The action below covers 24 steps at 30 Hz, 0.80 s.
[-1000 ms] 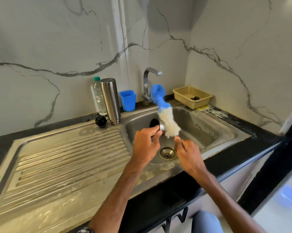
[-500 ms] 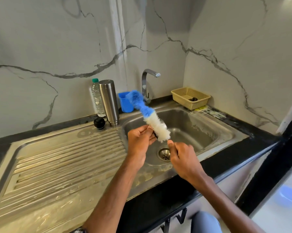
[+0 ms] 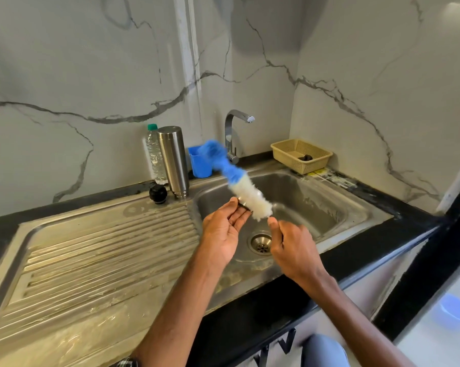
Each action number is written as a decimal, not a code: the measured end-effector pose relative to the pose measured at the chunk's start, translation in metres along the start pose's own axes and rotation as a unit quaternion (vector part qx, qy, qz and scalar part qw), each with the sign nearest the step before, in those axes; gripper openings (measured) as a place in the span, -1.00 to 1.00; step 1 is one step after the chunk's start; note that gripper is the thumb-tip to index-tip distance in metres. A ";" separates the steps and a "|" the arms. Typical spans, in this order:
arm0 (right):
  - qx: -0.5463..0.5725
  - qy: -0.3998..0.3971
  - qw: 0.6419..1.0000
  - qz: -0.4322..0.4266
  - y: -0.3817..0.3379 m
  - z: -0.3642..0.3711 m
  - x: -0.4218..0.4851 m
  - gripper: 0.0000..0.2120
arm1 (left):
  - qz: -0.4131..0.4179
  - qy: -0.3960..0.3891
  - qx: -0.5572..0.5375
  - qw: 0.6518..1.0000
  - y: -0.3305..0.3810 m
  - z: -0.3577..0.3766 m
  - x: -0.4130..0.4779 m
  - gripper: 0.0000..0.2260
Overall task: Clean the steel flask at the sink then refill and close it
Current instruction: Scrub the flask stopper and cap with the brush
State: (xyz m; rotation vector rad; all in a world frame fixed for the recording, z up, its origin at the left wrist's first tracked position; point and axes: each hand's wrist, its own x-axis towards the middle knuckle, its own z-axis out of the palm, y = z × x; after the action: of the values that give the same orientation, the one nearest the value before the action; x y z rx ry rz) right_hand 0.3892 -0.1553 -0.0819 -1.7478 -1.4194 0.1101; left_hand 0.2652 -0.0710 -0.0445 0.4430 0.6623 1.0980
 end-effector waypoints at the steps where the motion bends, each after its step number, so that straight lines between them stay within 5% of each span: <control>1: 0.013 0.012 1.000 0.001 0.001 0.000 0.000 -0.52 | -0.011 0.002 -0.007 1.000 -0.002 0.001 -0.001 -0.98; 24: 0.109 0.040 0.993 -0.038 -0.005 -0.001 0.013 -0.53 | -0.051 -0.024 -0.131 0.990 -0.003 0.000 -0.002 -0.89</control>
State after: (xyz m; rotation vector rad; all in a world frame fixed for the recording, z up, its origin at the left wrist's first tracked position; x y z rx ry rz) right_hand 0.3904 -0.1451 -0.0723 -1.5033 -1.3596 0.1466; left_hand 0.2666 -0.0740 -0.0455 0.2068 0.4855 1.0556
